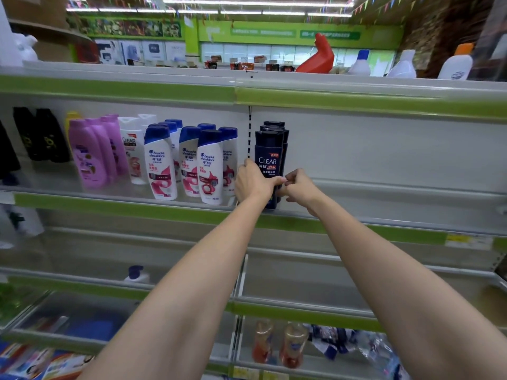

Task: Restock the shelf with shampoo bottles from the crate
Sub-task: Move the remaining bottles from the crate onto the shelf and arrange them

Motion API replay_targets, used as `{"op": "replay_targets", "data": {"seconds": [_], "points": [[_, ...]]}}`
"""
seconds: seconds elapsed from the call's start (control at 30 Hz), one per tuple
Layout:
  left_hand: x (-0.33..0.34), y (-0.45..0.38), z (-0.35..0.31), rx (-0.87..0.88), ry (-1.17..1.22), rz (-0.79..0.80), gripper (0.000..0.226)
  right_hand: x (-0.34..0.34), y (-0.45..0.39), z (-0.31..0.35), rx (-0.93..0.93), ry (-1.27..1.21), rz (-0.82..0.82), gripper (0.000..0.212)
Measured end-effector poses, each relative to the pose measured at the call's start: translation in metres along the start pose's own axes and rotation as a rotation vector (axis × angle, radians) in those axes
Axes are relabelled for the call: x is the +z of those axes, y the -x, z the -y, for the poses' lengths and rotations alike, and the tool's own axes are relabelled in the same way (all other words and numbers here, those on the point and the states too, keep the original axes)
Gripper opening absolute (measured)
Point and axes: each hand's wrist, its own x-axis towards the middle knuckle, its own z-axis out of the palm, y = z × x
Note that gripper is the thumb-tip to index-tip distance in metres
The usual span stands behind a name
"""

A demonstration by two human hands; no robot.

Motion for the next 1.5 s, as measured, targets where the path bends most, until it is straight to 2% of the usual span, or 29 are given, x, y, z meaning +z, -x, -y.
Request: {"op": "replay_targets", "data": {"seconds": [0.27,0.33,0.43,0.53,0.6,0.73,0.9,1.13,1.5], "points": [[-0.012,0.002,0.004,0.008,-0.003,0.105,0.082,0.002,0.015,0.001,0.031,0.05,-0.014,0.042],[-0.018,0.007,0.01,0.035,-0.011,0.116,0.072,0.003,0.023,0.004,0.023,0.106,-0.047,0.041],[-0.035,0.02,0.026,0.156,-0.118,0.179,0.053,0.012,0.044,0.01,-0.023,0.359,-0.058,0.034],[-0.053,0.036,0.052,0.278,-0.249,0.244,0.048,0.032,0.069,0.014,-0.071,0.53,-0.005,0.029],[-0.066,0.048,0.077,0.33,-0.341,0.319,0.043,0.054,0.086,0.014,-0.082,0.596,0.058,0.036],[-0.086,0.066,0.135,0.351,-0.507,0.497,0.041,0.106,0.118,0.004,-0.053,0.67,0.182,0.04],[-0.088,0.099,0.221,0.263,-0.614,0.664,0.043,0.176,0.153,-0.038,0.007,0.704,0.366,0.042],[-0.075,0.145,0.335,0.098,-0.657,0.803,0.043,0.264,0.192,-0.114,0.098,0.69,0.593,0.06],[-0.02,0.271,0.504,-0.338,-0.611,0.953,0.043,0.373,0.269,-0.277,0.336,0.584,0.871,0.063]]}}
